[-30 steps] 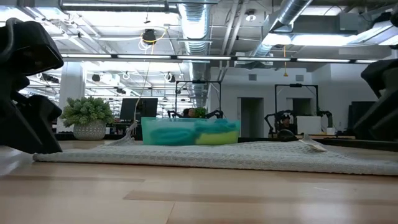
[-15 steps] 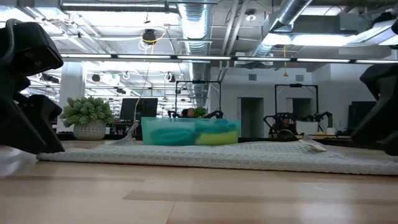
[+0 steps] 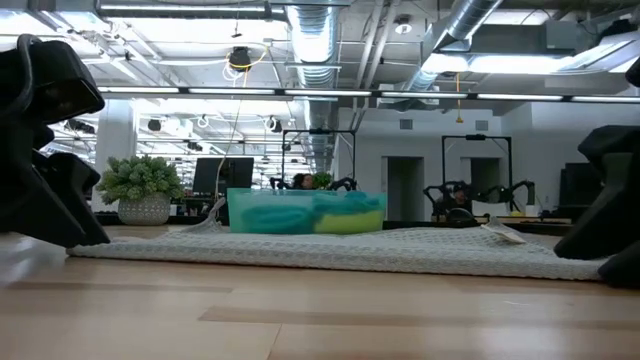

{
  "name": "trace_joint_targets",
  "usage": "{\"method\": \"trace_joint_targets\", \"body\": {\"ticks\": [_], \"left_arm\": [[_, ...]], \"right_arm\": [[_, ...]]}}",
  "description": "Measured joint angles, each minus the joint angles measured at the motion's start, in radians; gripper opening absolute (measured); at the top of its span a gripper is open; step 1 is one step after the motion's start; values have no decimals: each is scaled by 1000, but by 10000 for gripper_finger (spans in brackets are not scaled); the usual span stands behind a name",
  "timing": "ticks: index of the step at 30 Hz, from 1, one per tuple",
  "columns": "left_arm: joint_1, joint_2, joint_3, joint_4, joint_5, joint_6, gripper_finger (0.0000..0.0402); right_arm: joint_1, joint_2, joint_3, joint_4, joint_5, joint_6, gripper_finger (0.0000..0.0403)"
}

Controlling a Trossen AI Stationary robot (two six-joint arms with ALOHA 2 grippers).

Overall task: Fold microfiber towels
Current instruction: Fold the gray microfiber towel

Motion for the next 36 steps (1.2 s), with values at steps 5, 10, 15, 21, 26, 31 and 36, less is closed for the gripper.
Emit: {"method": "trace_joint_targets", "body": {"ticks": [5, 10, 15, 21, 26, 31, 36], "left_arm": [[0, -2, 2, -38, -1, -32, 169], [0, -2, 1, -57, -24, -36, 97], [1, -1, 0, -62, -29, -37, 14], [1, 0, 3, -61, -30, -38, 4], [0, 2, 35, -66, -9, 44, 10], [-1, 2, 92, -103, 109, 175, 57], [1, 2, 167, -257, 110, 214, 141]], "right_arm": [[2, 0, 4, -33, -21, 39, 183], [2, 1, 6, -39, -38, 71, 120], [2, 3, 22, -55, -44, 33, 47], [2, 4, 38, -80, -43, 11, 15], [2, 5, 38, -77, -43, 19, 24], [2, 5, 38, -77, -43, 21, 21], [2, 5, 38, -76, -43, 22, 33]]}}
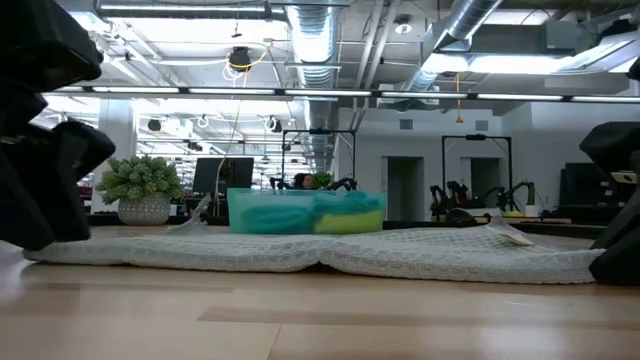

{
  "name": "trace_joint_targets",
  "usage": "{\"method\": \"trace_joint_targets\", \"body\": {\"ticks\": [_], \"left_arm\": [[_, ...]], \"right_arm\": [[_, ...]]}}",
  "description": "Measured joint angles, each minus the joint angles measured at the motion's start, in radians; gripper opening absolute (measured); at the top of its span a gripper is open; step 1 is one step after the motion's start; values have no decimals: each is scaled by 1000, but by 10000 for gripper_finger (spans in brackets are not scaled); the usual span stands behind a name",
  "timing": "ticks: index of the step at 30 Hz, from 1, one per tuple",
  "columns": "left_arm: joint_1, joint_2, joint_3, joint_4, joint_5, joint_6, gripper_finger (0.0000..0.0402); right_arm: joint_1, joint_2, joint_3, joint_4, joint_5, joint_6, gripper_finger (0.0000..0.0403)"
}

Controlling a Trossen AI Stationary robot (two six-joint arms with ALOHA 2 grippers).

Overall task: Fold microfiber towels
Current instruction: Fold the gray microfiber towel

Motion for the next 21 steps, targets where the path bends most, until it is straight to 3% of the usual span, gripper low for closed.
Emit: {"method": "trace_joint_targets", "body": {"ticks": [5, 9, 14, 21], "left_arm": [[-1, 0, 35, -80, -37, 31, 221], [0, 0, 33, -125, -36, 46, 250], [0, 21, 34, -136, -20, 83, 242], [-2, 134, 54, -40, -34, 84, 173]], "right_arm": [[0, 0, 0, 1, 0, 0, 31], [0, 0, 0, 1, 0, 0, 28], [0, 0, 0, 2, 0, 0, 32], [0, 0, 0, 2, 1, 1, 29]]}}
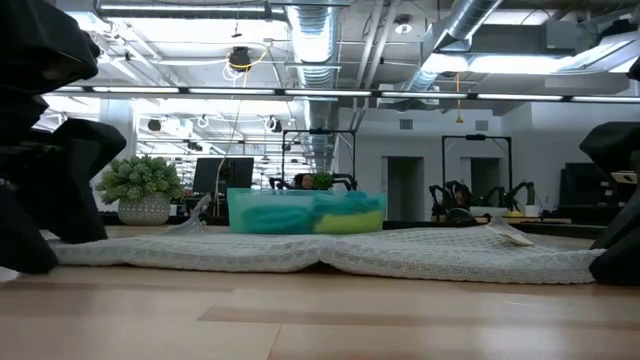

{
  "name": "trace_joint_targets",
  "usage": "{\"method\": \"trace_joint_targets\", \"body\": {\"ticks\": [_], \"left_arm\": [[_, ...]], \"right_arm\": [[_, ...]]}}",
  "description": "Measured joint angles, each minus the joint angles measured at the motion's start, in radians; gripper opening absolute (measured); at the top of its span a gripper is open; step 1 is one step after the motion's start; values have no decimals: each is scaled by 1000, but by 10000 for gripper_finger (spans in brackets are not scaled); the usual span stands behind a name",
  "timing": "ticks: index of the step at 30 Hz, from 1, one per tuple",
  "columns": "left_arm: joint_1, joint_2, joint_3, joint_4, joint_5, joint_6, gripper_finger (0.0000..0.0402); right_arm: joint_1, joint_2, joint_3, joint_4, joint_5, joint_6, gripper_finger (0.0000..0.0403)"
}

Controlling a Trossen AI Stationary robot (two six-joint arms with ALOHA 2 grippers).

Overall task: Fold microfiber towels
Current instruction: Fold the gray microfiber towel

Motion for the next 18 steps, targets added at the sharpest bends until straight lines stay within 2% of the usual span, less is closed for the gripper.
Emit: {"method": "trace_joint_targets", "body": {"ticks": [11, 18], "left_arm": [[-9, -4, 2, -8, 19, -70, 18], [-6, -13, 45, -71, 32, -107, 4]], "right_arm": [[0, 0, 1, -7, -1, 3, 17], [15, -55, -5, -18, -15, 3, 15]]}}
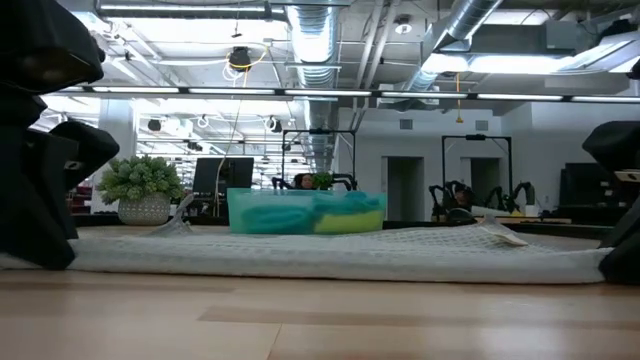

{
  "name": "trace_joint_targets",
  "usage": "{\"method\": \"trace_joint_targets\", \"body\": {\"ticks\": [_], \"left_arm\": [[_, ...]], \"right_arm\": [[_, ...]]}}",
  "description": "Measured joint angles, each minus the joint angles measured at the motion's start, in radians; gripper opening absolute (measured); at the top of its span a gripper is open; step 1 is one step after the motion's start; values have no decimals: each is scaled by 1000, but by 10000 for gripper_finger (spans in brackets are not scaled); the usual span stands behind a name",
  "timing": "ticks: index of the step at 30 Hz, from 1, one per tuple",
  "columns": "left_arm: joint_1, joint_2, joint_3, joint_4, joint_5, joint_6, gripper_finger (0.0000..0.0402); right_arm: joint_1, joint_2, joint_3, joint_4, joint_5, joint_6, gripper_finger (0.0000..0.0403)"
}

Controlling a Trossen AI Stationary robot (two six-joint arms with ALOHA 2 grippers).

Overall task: Fold microfiber towels
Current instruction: Fold the gray microfiber towel

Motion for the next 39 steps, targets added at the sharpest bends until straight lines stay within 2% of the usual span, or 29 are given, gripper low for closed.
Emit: {"method": "trace_joint_targets", "body": {"ticks": [8, 12, 15, 23, 30, 39], "left_arm": [[6, -19, 165, -353, -42, -8, 2], [20, -20, 212, -467, -120, -12, 1], [45, -21, 228, -498, -167, -7, 1], [130, -23, 236, -536, -172, 47, 1], [183, -59, 236, -575, -167, 78, 0], [261, -98, 238, -564, -167, 191, 0]], "right_arm": [[-33, -134, 1, -92, 60, -1, 14], [-86, -190, 2, -158, 66, -1, 14], [-129, -214, 2, -197, 67, 0, 14], [-205, -238, 4, -292, 48, 29, 16], [-213, -238, 4, -431, 32, 151, 15], [-240, -238, 5, -457, 32, 155, 18]]}}
